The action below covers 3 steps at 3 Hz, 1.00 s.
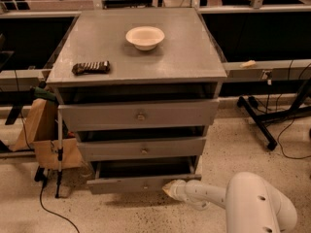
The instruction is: Close bottom drawer
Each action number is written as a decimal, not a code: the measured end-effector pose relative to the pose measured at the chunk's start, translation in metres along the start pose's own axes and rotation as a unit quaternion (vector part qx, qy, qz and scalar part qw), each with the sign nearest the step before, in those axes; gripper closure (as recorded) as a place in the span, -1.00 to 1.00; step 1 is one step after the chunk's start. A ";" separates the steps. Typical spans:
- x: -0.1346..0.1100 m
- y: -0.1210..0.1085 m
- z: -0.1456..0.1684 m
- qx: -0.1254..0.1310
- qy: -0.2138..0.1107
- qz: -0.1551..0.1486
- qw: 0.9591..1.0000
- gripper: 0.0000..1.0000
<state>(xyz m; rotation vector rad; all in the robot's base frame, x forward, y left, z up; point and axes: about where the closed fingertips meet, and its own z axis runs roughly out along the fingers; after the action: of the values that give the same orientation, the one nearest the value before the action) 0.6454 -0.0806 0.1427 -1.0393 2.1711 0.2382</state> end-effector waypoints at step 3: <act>-0.009 -0.011 0.004 0.006 -0.002 0.003 1.000 -1.00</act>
Offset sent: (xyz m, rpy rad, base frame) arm 0.1188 -0.0051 0.0278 0.0033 -0.0866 -0.0725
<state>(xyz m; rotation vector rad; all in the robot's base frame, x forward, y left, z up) 0.6592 -0.0806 0.1471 -1.0258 2.1687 0.2293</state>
